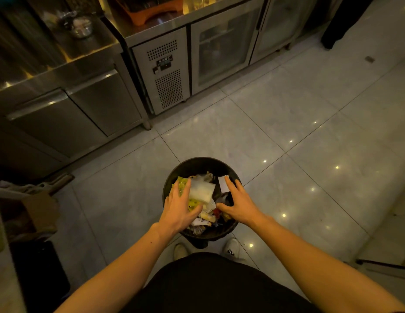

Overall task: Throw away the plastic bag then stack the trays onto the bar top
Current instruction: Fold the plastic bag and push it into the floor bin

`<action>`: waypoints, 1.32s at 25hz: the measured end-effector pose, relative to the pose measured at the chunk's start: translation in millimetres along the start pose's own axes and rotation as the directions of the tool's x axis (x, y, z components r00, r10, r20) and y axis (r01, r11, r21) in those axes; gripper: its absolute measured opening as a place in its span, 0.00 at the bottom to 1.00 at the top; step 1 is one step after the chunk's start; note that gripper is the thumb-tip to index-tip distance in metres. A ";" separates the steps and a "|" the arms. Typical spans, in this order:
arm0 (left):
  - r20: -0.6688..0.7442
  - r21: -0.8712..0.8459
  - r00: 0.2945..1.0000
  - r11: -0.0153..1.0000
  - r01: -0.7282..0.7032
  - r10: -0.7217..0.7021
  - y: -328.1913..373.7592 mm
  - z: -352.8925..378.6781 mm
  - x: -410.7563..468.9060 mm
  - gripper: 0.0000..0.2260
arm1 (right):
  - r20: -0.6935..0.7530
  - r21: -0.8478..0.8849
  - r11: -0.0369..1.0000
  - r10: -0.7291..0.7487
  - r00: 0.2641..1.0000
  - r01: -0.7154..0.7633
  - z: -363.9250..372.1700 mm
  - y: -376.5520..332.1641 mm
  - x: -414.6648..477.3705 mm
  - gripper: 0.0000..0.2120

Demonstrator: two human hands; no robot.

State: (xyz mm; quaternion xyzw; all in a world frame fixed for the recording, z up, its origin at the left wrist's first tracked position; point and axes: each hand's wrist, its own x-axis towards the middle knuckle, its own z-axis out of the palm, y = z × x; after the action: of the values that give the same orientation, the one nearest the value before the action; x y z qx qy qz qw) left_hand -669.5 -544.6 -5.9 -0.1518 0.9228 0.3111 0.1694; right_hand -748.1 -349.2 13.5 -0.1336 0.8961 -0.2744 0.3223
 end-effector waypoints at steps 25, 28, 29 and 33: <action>-0.072 0.107 0.967 0.966 -0.237 0.245 -17.6 -36.8 -14.7 0.30 | -0.219 -0.206 0.978 -0.008 0.976 -0.038 24.5 -37.7 -33.0 0.35; -0.041 0.180 0.942 0.930 -0.321 0.334 -20.6 -37.6 -17.4 0.30 | -0.287 -0.297 0.953 -0.025 0.958 -0.064 30.3 -42.8 -44.1 0.32; -0.035 0.195 0.934 0.919 -0.342 0.355 -20.1 -37.4 -18.8 0.30 | -0.303 -0.315 0.946 -0.029 0.953 -0.072 30.6 -43.3 -47.4 0.32; -0.032 0.235 0.895 0.873 -0.426 0.445 -12.2 -38.2 -27.3 0.31 | -0.354 -0.367 0.920 -0.001 0.935 -0.138 28.7 -42.3 -67.9 0.32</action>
State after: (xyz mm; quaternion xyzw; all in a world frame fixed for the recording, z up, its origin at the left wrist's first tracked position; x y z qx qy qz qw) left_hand -648.7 -573.0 27.4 0.0670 0.9684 0.2295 0.0714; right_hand -675.4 -367.0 53.7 -0.1120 0.9792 -0.1001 0.1362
